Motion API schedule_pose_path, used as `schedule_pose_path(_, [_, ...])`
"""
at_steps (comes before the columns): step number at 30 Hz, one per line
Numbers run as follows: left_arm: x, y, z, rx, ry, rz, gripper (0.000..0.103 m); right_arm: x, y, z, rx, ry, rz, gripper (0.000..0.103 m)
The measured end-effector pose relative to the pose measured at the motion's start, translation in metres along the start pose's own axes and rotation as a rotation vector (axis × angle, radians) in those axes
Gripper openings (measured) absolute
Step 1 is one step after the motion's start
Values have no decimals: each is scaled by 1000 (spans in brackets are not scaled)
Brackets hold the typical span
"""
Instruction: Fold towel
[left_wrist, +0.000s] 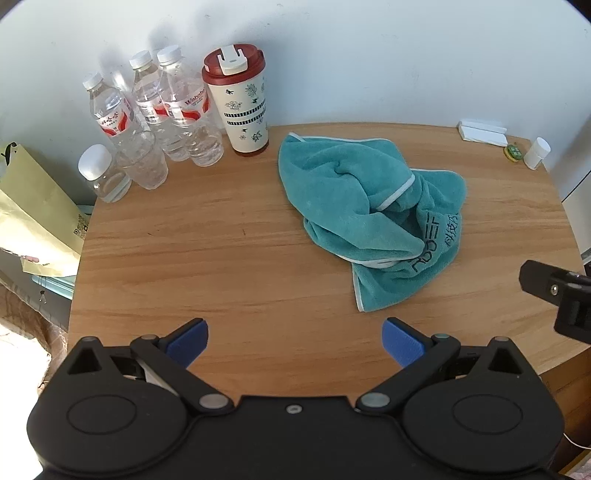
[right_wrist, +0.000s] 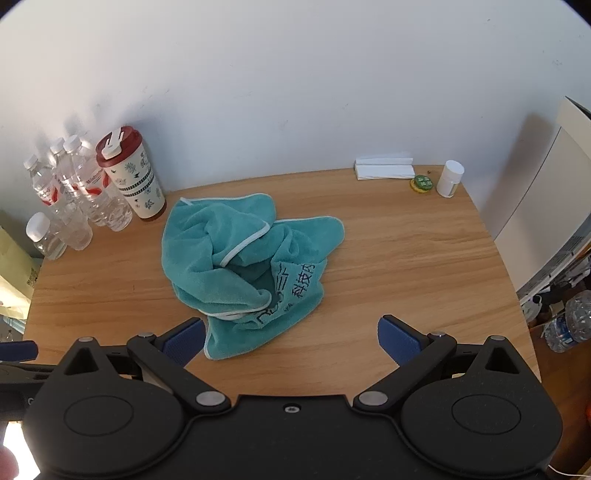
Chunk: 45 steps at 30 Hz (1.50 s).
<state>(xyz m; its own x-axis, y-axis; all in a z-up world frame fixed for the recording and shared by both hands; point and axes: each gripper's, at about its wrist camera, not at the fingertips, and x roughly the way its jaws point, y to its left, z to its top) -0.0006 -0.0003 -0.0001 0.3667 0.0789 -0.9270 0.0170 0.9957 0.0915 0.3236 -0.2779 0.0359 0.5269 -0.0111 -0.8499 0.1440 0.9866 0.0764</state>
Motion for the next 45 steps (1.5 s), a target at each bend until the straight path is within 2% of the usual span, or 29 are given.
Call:
schedule_pose_path(8, [0,-4,-7,0,22,-7,102,4,4,-3,-34,3,0,102])
schedule_pose_path(15, [10,10,-1,-26,49,-40,102,0,10,3,-61,11,-8,102])
schedule_pose_path(28, [12,8,2,-15,69,-40,102,9,12,0,-67,42,15,102])
schedule_pose_path(37, [17,8,-3,-2,85,-34,102,6,13,2,-58,15,-2,102])
schedule_pose_path(45, [19,11,0,2,86,-30,102,12,16,2,-53,49,6,102])
